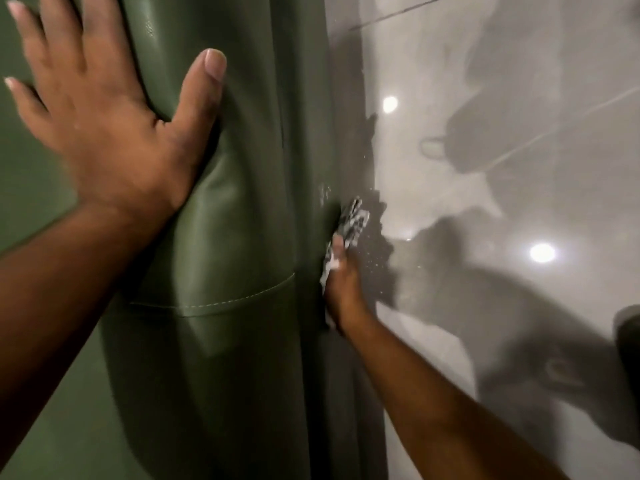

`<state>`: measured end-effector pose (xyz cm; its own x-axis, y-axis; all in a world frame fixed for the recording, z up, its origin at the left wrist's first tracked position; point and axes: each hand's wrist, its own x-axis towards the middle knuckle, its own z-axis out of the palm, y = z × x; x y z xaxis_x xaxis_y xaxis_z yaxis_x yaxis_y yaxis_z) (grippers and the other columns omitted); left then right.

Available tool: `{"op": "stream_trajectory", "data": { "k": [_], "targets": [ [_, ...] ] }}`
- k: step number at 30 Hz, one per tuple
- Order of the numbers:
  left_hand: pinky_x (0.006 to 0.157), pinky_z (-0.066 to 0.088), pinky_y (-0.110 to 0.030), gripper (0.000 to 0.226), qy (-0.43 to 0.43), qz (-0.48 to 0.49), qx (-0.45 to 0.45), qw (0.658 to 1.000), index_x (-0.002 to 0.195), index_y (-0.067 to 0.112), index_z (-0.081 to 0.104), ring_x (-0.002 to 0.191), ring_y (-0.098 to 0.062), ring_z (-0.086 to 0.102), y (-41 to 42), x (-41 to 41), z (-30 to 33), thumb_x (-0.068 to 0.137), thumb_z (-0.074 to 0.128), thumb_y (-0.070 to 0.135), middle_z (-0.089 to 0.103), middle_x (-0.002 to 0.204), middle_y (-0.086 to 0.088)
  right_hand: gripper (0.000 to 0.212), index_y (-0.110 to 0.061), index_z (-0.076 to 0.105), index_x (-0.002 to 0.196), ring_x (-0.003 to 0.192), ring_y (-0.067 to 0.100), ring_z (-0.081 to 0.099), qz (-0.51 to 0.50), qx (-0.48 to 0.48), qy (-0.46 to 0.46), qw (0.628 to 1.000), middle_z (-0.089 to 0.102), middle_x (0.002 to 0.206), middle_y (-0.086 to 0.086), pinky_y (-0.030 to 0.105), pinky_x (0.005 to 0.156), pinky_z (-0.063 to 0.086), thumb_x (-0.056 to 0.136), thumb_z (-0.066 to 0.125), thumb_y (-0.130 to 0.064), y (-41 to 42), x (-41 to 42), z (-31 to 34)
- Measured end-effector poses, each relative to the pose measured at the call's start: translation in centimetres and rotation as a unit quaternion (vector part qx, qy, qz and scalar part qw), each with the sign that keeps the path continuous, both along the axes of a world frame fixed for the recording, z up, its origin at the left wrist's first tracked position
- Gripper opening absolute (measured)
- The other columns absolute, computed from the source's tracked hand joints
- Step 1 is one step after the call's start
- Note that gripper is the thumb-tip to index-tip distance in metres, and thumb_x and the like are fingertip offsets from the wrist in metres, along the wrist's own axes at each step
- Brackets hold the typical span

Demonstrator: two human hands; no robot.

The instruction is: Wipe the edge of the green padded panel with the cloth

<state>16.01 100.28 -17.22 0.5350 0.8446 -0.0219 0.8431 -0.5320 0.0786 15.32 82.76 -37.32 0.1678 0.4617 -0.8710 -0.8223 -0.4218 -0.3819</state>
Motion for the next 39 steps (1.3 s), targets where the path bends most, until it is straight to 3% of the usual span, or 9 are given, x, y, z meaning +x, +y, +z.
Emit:
{"op": "stream_trajectory", "data": {
  "k": [9, 12, 16, 22, 25, 30, 34, 36, 39],
  "targets": [
    [0.127, 0.025, -0.045, 0.101, -0.047, 0.017, 0.017, 0.999, 0.157, 0.026, 0.028, 0.155, -0.018, 0.029, -0.3, -0.2, -0.5, 0.08, 0.023, 0.092, 0.032, 0.166, 0.003, 0.052, -0.032, 0.049, 0.135, 0.136, 0.02, 0.056, -0.061, 0.154, -0.189, 0.968, 0.063, 0.139, 0.003, 0.06, 0.118, 0.039, 0.089, 0.045, -0.055, 7.6, 4.8, 2.5],
    [0.128, 0.023, -0.045, 0.098, -0.068, 0.014, 0.006, 0.998, 0.157, 0.028, 0.026, 0.155, -0.016, 0.027, -0.2, -0.5, -0.9, 0.082, 0.027, 0.09, 0.03, 0.166, 0.006, 0.068, -0.042, 0.022, 0.15, 0.156, 0.017, 0.025, 0.001, 0.182, -0.235, 0.955, 0.028, 0.164, -0.018, 0.048, 0.13, 0.019, 0.09, 0.043, -0.065, 1.9, -0.1, 2.9],
    [0.128, 0.02, -0.046, 0.106, -0.046, 0.036, 0.023, 0.998, 0.159, 0.033, 0.021, 0.157, -0.016, 0.022, 0.9, -1.0, -1.5, 0.075, 0.022, 0.097, 0.025, 0.168, 0.008, 0.108, -0.031, 0.027, 0.156, 0.143, 0.02, 0.041, 0.007, 0.091, -0.064, 0.994, 0.041, 0.155, -0.005, 0.043, 0.119, 0.029, 0.069, 0.049, -0.092, -4.5, -4.4, 0.0],
    [0.127, 0.024, -0.048, 0.099, -0.075, 0.022, 0.039, 0.996, 0.158, 0.027, 0.025, 0.155, -0.02, 0.028, 0.3, -0.8, -1.5, 0.083, 0.027, 0.09, 0.03, 0.166, 0.001, 0.098, -0.025, 0.039, 0.153, 0.148, 0.025, 0.041, -0.044, 0.029, 0.056, 0.997, 0.047, 0.158, 0.001, 0.049, 0.127, 0.029, 0.069, 0.047, -0.075, 0.1, -1.9, -3.1],
    [0.126, 0.024, -0.052, 0.103, -0.052, 0.011, 0.059, 0.997, 0.16, 0.019, 0.022, 0.156, -0.027, 0.025, -0.3, -0.2, -0.9, 0.083, 0.022, 0.088, 0.027, 0.167, -0.008, 0.091, -0.021, 0.041, 0.152, 0.148, 0.028, 0.041, -0.022, 0.066, 0.02, 0.997, 0.046, 0.158, 0.007, 0.051, 0.126, 0.029, 0.076, 0.04, -0.071, 4.7, 2.0, -3.1],
    [0.124, 0.018, -0.059, 0.096, -0.009, 0.021, 0.099, 0.995, 0.161, 0.015, 0.018, 0.157, -0.034, 0.018, -1.6, 0.5, -0.5, 0.088, 0.029, 0.075, 0.02, 0.169, -0.014, 0.094, -0.02, 0.034, 0.155, 0.152, 0.029, 0.034, -0.007, 0.12, -0.195, 0.973, 0.037, 0.163, 0.011, 0.054, 0.126, 0.026, 0.076, 0.033, -0.072, 11.4, 6.7, -0.8],
    [0.124, 0.007, -0.064, 0.096, 0.004, 0.043, 0.121, 0.992, 0.161, 0.02, 0.016, 0.159, -0.035, 0.01, -2.3, 1.2, -0.3, 0.084, 0.028, 0.075, 0.012, 0.171, -0.012, 0.072, -0.038, 0.02, 0.155, 0.155, 0.017, 0.022, -0.013, 0.191, -0.279, 0.941, 0.024, 0.168, -0.004, 0.048, 0.13, 0.017, 0.09, 0.04, -0.063, 7.7, 3.7, 1.5],
    [0.123, 0.005, -0.064, 0.096, 0.0, 0.047, 0.116, 0.992, 0.161, 0.022, 0.015, 0.159, -0.036, 0.007, -2.5, 1.3, -0.2, 0.083, 0.03, 0.075, 0.01, 0.172, -0.012, 0.071, -0.051, 0.004, 0.153, 0.16, 0.016, 0.004, 0.03, 0.221, -0.271, 0.937, 0.004, 0.165, -0.015, 0.048, 0.132, 0.007, 0.091, 0.038, -0.061, 2.9, 0.8, 1.9],
    [0.122, 0.005, -0.066, 0.094, 0.002, 0.049, 0.119, 0.992, 0.161, 0.025, 0.014, 0.159, -0.038, 0.006, -2.0, 1.1, -0.1, 0.084, 0.033, 0.075, 0.009, 0.172, -0.012, 0.091, -0.038, 0.007, 0.159, 0.16, 0.014, 0.011, 0.045, 0.171, -0.15, 0.973, 0.009, 0.171, -0.012, 0.05, 0.132, 0.011, 0.082, 0.041, -0.073, -3.0, -2.2, 0.8]
  ]
}}
